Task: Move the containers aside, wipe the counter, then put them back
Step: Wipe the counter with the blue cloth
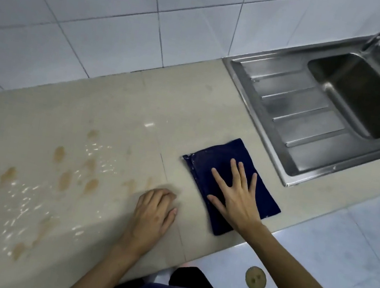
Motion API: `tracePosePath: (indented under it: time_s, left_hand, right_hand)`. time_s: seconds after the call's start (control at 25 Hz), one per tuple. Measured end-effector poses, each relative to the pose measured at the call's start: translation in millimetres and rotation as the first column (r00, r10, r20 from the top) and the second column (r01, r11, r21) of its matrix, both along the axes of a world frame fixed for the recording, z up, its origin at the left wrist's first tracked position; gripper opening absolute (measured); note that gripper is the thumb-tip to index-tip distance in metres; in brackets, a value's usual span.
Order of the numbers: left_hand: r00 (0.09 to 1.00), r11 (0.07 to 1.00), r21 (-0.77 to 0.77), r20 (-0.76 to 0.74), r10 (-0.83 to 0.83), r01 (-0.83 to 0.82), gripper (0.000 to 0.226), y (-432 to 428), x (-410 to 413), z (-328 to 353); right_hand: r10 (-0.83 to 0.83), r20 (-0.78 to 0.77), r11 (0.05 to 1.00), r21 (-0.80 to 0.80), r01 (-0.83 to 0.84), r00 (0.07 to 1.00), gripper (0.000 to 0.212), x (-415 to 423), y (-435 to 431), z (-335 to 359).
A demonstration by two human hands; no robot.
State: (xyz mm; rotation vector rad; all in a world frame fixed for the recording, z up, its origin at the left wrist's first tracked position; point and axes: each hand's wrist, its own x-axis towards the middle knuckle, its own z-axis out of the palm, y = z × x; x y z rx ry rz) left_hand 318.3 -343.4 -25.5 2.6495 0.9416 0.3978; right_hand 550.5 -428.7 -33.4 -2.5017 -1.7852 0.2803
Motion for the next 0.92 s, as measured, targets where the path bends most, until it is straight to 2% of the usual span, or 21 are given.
tracePosePath:
  time_s: [0.16,0.52,0.64,0.72,0.84,0.92]
  left_hand:
    - [0.994,0.994,-0.025,-0.021,0.105,-0.106,0.035,-1.0,-32.3,-4.0]
    - [0.913,0.906,-0.120,-0.093,0.398,-0.407,0.037,-5.7,-145.0,-3.9]
    - [0.907,0.897,-0.134,-0.040,0.419,-0.421,0.034,-5.7,-170.5,-0.6]
    - [0.907,0.897,-0.138,-0.028,0.420,-0.420,0.032,-4.0,-190.6,0.4]
    - [0.901,0.894,-0.117,-0.059,0.429,-0.433,0.037,3.6,-228.0,0.3]
    - [0.896,0.891,-0.102,-0.082,0.436,-0.443,0.042,7.3,-253.7,1.1]
  right_hand:
    - [0.120,0.068,0.984,-0.142,-0.109,0.990,0.066,7.1,9.6,-11.5]
    - [0.087,0.035,0.982,-0.173,-0.080,0.996,0.071,-9.2,12.1,-12.7]
    - [0.119,0.056,0.979,-0.175,-0.108,0.991,0.070,-71.1,25.3,-10.8]
    - [0.207,0.045,0.968,-0.153,-0.198,0.977,0.067,-138.7,40.4,-11.7]
    - [0.354,0.048,0.930,-0.120,-0.346,0.934,0.067,-238.0,70.2,-14.8]
    - [0.382,0.058,0.921,-0.113,-0.374,0.923,0.069,-266.4,84.9,-14.6]
